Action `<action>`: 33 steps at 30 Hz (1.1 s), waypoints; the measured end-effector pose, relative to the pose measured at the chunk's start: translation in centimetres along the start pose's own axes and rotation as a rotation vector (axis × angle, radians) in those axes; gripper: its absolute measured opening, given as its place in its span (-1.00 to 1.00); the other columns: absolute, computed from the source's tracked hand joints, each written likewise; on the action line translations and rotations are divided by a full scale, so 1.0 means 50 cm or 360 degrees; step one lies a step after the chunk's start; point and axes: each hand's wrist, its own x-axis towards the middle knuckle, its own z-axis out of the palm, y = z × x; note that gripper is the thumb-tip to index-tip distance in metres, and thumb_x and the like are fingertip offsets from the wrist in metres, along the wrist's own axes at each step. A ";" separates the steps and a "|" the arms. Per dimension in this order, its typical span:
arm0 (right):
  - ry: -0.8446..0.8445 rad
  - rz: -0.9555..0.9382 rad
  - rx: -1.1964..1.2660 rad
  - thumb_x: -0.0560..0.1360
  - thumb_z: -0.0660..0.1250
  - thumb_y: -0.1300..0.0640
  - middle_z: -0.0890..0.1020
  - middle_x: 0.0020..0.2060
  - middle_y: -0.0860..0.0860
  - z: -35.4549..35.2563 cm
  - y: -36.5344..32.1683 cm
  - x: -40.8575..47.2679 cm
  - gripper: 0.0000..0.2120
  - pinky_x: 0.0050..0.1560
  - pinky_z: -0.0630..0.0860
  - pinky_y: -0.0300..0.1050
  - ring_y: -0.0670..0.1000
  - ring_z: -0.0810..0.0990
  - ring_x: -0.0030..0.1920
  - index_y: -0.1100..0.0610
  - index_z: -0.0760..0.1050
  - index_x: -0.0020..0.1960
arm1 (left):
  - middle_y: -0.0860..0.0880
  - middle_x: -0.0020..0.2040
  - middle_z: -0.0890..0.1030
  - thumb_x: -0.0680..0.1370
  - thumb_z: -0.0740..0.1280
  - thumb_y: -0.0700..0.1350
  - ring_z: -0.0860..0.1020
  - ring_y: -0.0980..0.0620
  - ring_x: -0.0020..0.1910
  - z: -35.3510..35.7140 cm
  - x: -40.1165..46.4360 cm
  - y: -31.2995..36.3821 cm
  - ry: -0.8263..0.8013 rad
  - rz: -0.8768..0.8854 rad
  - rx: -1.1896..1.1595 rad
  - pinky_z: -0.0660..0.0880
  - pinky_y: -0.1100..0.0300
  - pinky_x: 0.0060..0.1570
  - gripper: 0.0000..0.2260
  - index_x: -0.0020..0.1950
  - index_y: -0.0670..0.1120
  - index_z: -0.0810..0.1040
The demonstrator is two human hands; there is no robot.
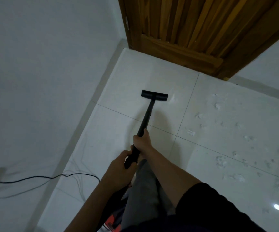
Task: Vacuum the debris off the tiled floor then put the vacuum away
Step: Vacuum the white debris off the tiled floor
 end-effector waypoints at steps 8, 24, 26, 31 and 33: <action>-0.0110 0.0007 -0.0069 0.57 0.15 0.31 0.50 0.16 0.21 -0.052 0.076 -0.053 -0.36 -0.48 0.52 -0.17 0.05 0.53 -0.40 0.03 0.05 0.60 | 0.01 -0.31 0.57 0.58 0.25 -0.08 0.49 0.13 -0.49 0.089 -0.074 -0.024 0.0072 -0.0029 -0.0020 0.49 0.15 -0.36 -0.80 0.20 0.06 0.41; -0.0138 0.0025 -0.0140 0.56 0.13 0.31 0.48 0.06 0.14 -0.061 0.170 -0.108 -0.32 -0.42 0.53 -0.15 0.03 0.52 -0.40 0.02 0.01 0.61 | 0.00 -0.30 0.58 0.59 0.25 -0.08 0.48 0.14 -0.49 0.142 -0.144 -0.098 0.0058 -0.0029 -0.0036 0.47 0.21 -0.38 -0.76 0.26 0.05 0.38; -0.0130 0.0023 -0.0143 0.56 0.13 0.31 0.48 0.07 0.14 -0.050 0.188 -0.117 -0.31 -0.41 0.53 -0.13 0.02 0.52 -0.40 0.01 -0.01 0.62 | 0.00 -0.30 0.58 0.59 0.25 -0.08 0.49 0.13 -0.48 0.141 -0.156 -0.118 0.0063 -0.0022 -0.0034 0.48 0.21 -0.38 -0.76 0.24 0.06 0.37; -0.0106 0.0023 -0.0151 0.58 0.14 0.29 0.51 0.01 0.12 -0.010 0.246 -0.148 -0.30 -0.36 0.55 -0.10 0.03 0.54 -0.38 0.00 -0.05 0.63 | -0.01 -0.32 0.57 0.58 0.25 -0.09 0.49 0.12 -0.48 0.132 -0.200 -0.184 0.0041 -0.0002 -0.0044 0.49 0.17 -0.37 -0.77 0.23 0.05 0.37; -0.0094 0.0022 -0.0147 0.58 0.14 0.28 0.51 -0.04 0.09 0.011 0.275 -0.165 -0.30 -0.35 0.56 -0.10 0.03 0.55 -0.38 0.00 -0.05 0.63 | 0.00 -0.32 0.57 0.58 0.25 -0.09 0.49 0.12 -0.48 0.124 -0.221 -0.216 0.0023 0.0021 -0.0033 0.48 0.17 -0.37 -0.78 0.21 0.07 0.37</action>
